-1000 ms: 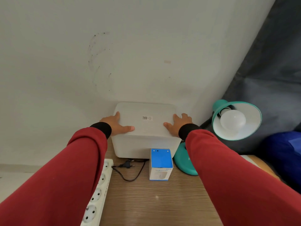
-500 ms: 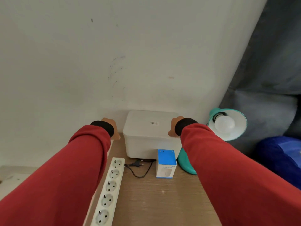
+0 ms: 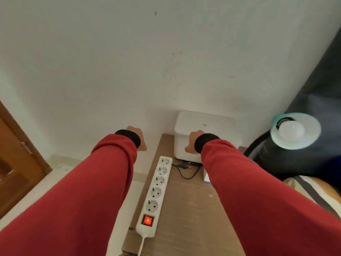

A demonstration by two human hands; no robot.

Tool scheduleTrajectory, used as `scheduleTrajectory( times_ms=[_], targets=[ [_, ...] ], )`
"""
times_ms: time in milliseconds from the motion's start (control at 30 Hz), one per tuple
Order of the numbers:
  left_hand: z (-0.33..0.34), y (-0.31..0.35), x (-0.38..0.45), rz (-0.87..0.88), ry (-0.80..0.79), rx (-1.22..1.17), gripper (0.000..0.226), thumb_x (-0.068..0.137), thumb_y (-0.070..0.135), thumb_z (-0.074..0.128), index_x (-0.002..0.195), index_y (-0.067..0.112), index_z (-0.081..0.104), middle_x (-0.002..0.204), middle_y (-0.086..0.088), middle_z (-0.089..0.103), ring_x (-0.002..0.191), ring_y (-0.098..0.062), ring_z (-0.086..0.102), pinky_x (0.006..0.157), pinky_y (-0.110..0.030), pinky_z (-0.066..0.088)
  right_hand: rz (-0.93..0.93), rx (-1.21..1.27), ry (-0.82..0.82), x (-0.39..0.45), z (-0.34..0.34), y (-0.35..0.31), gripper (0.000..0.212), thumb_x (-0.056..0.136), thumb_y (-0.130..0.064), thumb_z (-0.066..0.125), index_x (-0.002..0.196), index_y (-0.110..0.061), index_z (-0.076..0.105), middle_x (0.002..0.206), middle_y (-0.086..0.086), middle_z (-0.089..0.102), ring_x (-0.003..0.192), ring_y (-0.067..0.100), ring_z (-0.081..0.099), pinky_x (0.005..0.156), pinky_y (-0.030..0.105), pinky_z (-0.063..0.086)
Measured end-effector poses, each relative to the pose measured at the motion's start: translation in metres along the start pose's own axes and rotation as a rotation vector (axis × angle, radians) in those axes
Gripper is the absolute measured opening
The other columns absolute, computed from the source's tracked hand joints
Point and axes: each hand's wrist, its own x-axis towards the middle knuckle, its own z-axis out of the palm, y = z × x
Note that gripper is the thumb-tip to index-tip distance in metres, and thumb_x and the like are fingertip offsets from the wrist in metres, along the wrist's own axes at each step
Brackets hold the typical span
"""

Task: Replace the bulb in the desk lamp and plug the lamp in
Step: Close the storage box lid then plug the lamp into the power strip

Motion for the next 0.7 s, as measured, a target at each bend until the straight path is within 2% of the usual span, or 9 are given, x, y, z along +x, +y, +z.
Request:
scheduleTrajectory(
  times_ms=[100,167,233,333,433,533,633,700],
  targets=[
    [0.031,-0.008,0.01,0.029,-0.04,-0.033,0.049,0.091,0.04,0.055,0.124,0.004,0.057,0.129,-0.011,0.059,0.119,-0.027,0.056,0.094,-0.03,0.046,-0.046,-0.022,-0.074,0.012,0.029,-0.012,0.043,0.095,-0.031,0.048,0.13,-0.007,0.049,0.134,0.01,0.053,0.121,0.026,0.052,0.096,0.031,0.043],
    [0.049,-0.007,0.018,0.041,-0.063,-0.053,0.05,0.09,0.042,0.053,0.124,0.005,0.057,0.131,-0.009,0.058,0.12,-0.027,0.055,0.095,-0.03,0.045,-0.067,0.027,-0.063,0.02,0.047,-0.017,0.04,0.095,-0.03,0.047,0.123,-0.004,0.054,0.127,0.012,0.058,0.115,0.027,0.056,0.086,0.029,0.044],
    [0.071,-0.006,0.03,0.037,-0.08,-0.1,0.054,0.09,0.045,0.052,0.127,0.006,0.055,0.134,-0.009,0.056,0.123,-0.026,0.053,0.099,-0.031,0.044,-0.075,0.119,-0.036,0.026,0.063,-0.02,0.041,0.094,-0.033,0.047,0.12,-0.003,0.056,0.124,0.012,0.059,0.112,0.028,0.057,0.084,0.03,0.044],
    [0.1,0.003,0.04,0.057,-0.103,-0.215,0.058,0.093,0.047,0.045,0.135,0.008,0.049,0.141,-0.007,0.05,0.131,-0.024,0.046,0.107,-0.029,0.038,-0.061,0.253,-0.015,0.029,0.087,-0.022,0.045,0.094,-0.034,0.048,0.131,-0.008,0.048,0.134,0.012,0.053,0.122,0.027,0.051,0.099,0.031,0.041],
    [0.122,0.016,0.041,0.091,-0.077,-0.402,0.054,0.096,0.041,0.041,0.142,0.012,0.041,0.146,-0.005,0.045,0.136,-0.021,0.04,0.113,-0.029,0.028,-0.033,0.527,0.028,0.035,0.111,-0.018,0.056,0.09,-0.03,0.056,0.14,-0.015,0.037,0.136,0.013,0.052,0.125,0.027,0.05,0.104,0.033,0.039],
    [0.142,0.026,0.045,0.084,-0.016,-0.628,0.049,0.096,0.037,0.045,0.139,0.015,0.044,0.141,-0.004,0.051,0.133,-0.019,0.045,0.114,-0.03,0.027,0.034,0.761,0.1,0.042,0.135,-0.016,0.068,0.083,-0.031,0.066,0.143,-0.021,0.034,0.128,0.012,0.057,0.119,0.023,0.054,0.103,0.031,0.04],
    [0.157,0.032,0.049,0.051,0.045,-0.886,0.038,0.094,0.03,0.052,0.129,0.016,0.057,0.128,-0.004,0.064,0.121,-0.018,0.057,0.107,-0.027,0.035,0.115,0.983,0.128,0.046,0.155,-0.015,0.076,0.078,-0.032,0.073,0.143,-0.025,0.034,0.119,0.008,0.061,0.116,0.02,0.053,0.099,0.025,0.038],
    [0.166,0.034,0.054,0.024,0.059,-1.019,0.037,0.092,0.026,0.056,0.128,0.018,0.058,0.124,-0.002,0.066,0.113,-0.014,0.061,0.099,-0.02,0.039,0.132,1.034,0.147,0.052,0.166,-0.015,0.078,0.074,-0.034,0.076,0.141,-0.027,0.037,0.111,0.005,0.062,0.112,0.019,0.055,0.097,0.024,0.039]
  ],
)
